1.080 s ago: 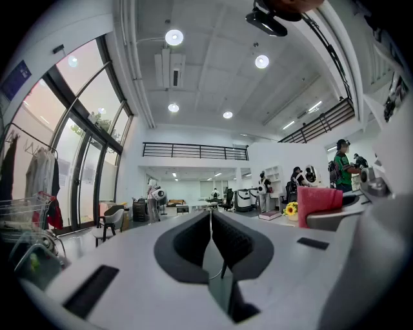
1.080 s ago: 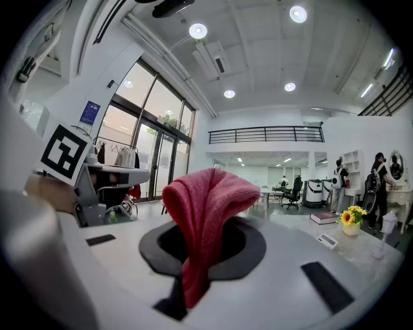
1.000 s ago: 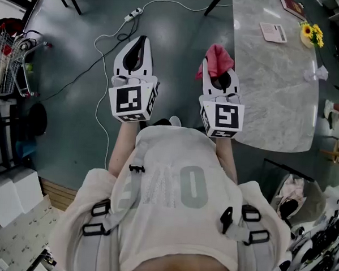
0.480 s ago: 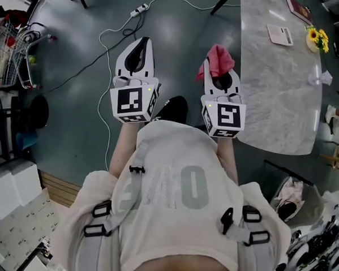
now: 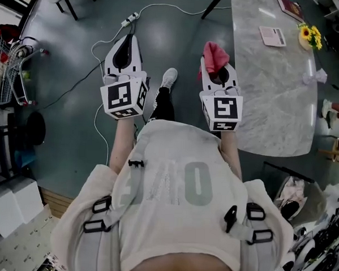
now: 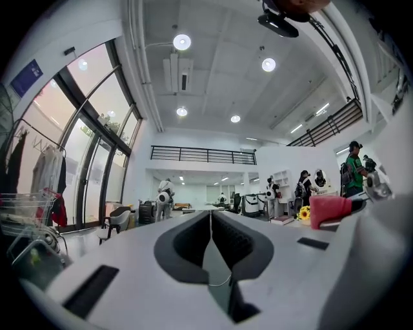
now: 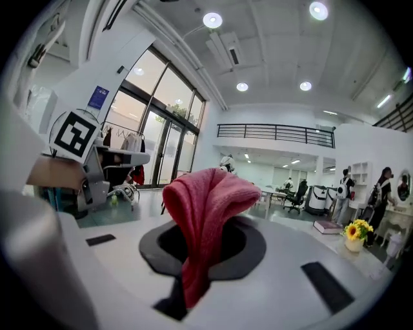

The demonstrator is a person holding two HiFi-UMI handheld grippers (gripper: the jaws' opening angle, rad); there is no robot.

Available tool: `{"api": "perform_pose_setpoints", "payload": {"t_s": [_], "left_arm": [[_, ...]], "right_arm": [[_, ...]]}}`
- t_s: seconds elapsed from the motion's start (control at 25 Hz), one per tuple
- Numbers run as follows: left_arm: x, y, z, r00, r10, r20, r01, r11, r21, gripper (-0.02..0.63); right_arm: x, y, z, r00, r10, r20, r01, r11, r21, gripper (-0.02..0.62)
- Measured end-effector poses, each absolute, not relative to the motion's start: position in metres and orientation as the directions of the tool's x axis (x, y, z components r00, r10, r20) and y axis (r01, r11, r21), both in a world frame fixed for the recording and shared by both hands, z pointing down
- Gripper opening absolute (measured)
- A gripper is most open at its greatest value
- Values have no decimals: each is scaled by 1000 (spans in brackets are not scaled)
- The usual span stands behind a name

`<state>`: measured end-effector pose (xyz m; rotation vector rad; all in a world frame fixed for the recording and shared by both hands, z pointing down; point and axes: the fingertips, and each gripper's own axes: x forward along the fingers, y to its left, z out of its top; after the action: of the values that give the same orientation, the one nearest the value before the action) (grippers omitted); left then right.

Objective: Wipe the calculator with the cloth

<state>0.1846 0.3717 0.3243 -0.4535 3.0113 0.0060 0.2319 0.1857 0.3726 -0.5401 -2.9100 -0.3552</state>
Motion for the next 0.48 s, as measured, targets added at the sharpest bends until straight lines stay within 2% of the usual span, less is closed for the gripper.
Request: {"api": "perform_pose_setpoints", "payload": {"t_s": [0.2, 0.48], "left_arm": [[126, 374, 308, -946, -300, -125, -301, 953, -11, 26], [29, 369, 291, -939, -320, -127, -324, 946, 5, 26]], "right_arm": [[174, 178, 351, -943, 296, 155, 327, 914, 241, 55], [89, 171, 332, -948, 291, 132, 309, 938, 154, 57]]}}
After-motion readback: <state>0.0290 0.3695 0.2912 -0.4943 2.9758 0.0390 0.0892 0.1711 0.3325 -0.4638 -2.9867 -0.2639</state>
